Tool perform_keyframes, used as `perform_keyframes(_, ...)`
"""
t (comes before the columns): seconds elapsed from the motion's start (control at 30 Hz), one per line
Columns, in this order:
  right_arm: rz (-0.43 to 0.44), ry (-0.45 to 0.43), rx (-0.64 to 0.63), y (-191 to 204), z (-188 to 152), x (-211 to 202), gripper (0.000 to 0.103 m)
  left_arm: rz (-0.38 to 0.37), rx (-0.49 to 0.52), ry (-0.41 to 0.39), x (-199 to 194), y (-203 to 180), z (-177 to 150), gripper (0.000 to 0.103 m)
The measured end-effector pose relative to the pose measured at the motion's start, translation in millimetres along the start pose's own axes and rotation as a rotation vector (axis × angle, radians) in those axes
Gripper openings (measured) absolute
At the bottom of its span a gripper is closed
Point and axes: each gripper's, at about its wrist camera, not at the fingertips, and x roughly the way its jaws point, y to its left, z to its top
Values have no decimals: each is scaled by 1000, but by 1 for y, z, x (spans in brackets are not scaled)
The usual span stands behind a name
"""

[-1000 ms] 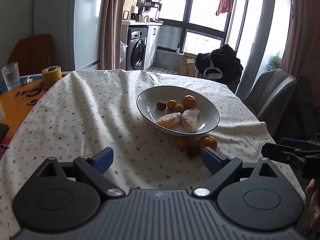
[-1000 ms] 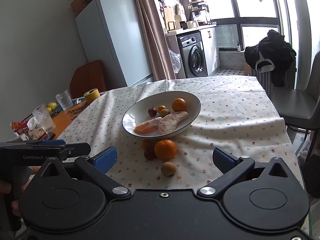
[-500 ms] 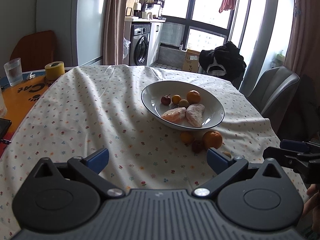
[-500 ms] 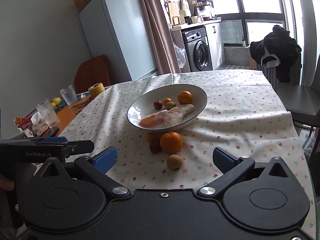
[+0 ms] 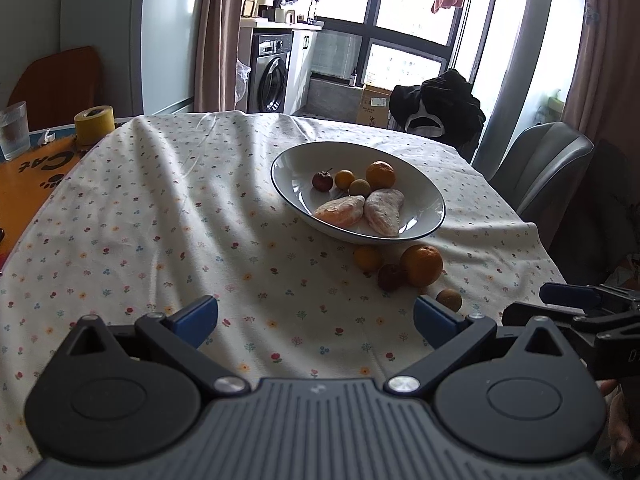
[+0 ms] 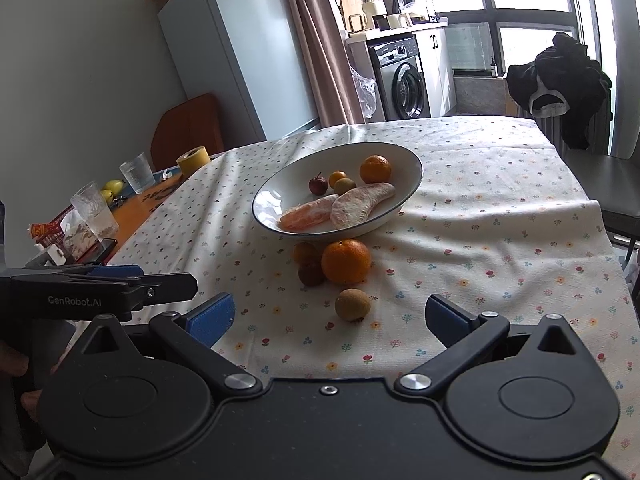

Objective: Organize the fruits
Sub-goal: 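Withdraw both open tools from the bowl back toward the remaining fruit, then grasp the brown kiwi with the right tool while the left tool grasps a small red plum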

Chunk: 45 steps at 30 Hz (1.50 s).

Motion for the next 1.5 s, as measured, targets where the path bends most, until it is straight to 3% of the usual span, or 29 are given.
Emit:
perform_keyframes(0.57, -27, 59, -6, -5, -6, 37, 70, -6, 21, 27, 27, 1, -8, 99)
perform_keyframes(0.73, -24, 75, -15, -4, -7, 46, 59, -20, 18, 35, 34, 0, -8, 92)
perform_keyframes(0.9, -32, 96, -27, -3, -8, 55, 37, -32, 28, 42, 40, -3, -9, 86)
perform_keyframes(1.2, -43, 85, -19, -6, -6, 61, 36, -42, 44, 44, 48, -10, -9, 81)
perform_keyframes(1.3, -47, 85, -23, -7, -4, 64, 25, -45, 41, 46, 52, -12, -8, 74)
perform_keyframes(1.5, -50, 57, -2, -13, 1, 61, 25, -55, 43, 55, 61, -16, -6, 65)
